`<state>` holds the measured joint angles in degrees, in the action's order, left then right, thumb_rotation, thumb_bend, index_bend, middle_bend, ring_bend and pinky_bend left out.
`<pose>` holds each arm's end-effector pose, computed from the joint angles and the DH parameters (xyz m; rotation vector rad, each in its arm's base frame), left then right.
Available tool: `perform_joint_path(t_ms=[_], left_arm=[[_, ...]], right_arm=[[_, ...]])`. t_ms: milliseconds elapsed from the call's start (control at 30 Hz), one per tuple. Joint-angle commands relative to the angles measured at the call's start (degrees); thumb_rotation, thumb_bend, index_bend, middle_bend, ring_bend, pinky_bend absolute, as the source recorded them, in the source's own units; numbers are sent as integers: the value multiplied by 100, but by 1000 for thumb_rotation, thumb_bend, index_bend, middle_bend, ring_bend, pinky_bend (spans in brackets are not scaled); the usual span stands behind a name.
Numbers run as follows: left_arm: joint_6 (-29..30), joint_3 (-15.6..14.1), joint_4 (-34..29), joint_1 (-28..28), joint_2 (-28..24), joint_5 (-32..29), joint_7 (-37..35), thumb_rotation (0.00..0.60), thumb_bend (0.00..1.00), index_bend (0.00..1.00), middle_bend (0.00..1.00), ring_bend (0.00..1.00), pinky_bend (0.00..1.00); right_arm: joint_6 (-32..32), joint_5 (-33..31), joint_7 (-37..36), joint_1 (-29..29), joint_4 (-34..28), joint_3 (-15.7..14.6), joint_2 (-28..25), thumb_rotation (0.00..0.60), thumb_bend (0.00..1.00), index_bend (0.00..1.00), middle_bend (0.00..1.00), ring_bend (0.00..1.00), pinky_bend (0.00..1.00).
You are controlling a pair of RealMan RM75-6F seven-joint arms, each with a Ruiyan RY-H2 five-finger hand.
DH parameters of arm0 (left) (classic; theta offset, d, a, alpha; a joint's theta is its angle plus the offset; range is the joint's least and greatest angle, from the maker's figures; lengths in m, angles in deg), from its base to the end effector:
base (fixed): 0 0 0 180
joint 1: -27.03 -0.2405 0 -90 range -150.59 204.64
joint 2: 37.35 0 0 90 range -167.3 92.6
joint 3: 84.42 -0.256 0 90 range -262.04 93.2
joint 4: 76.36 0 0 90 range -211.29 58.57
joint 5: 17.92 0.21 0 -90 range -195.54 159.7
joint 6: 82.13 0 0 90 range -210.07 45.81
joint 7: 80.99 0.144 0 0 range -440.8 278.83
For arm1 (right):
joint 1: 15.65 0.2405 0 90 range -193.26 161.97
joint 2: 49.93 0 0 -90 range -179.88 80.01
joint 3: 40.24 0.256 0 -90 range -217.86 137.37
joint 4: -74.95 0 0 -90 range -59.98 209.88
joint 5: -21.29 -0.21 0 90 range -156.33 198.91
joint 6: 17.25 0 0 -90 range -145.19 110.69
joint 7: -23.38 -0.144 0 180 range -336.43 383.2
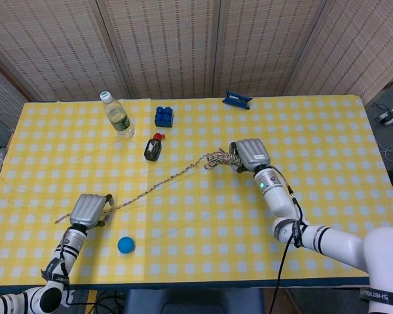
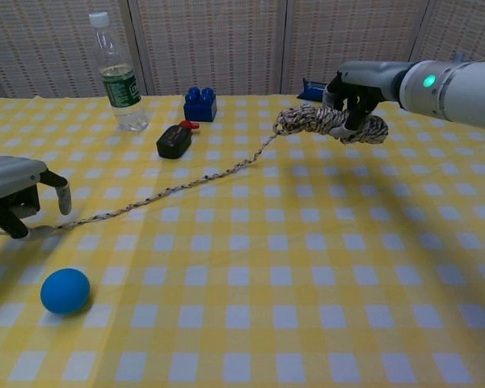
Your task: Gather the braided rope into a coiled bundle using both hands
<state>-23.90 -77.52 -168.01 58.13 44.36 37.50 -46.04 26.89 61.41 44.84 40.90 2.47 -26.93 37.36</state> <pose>-0.2330 0.2978 0.0156 -1.7615 -0.9562 -0.5640 -0.1343 -0.4326 0.0074 1.7423 -1.0575 0.7851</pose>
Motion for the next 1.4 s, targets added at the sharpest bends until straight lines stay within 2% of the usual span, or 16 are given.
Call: perform_joint_path(t_ms=[33, 700, 1400], left_arm=[[-9, -26, 66, 44, 37, -124, 20, 600, 364, 520, 960, 960, 1000], [100, -92, 426, 198, 315, -572, 50, 600, 364, 598, 964, 965, 1000], [182, -82, 699, 241, 474, -710, -138, 600, 364, 681, 993, 982, 1000]], right_arm=[[10, -13, 11, -2, -16, -2, -12, 600, 440, 584, 568, 460, 493], [-25, -66, -19, -34, 16, -33, -35, 600, 440, 589, 569, 466, 500], [-51, -54, -80, -51, 65, -29, -11, 600, 440, 596, 570, 469, 506]])
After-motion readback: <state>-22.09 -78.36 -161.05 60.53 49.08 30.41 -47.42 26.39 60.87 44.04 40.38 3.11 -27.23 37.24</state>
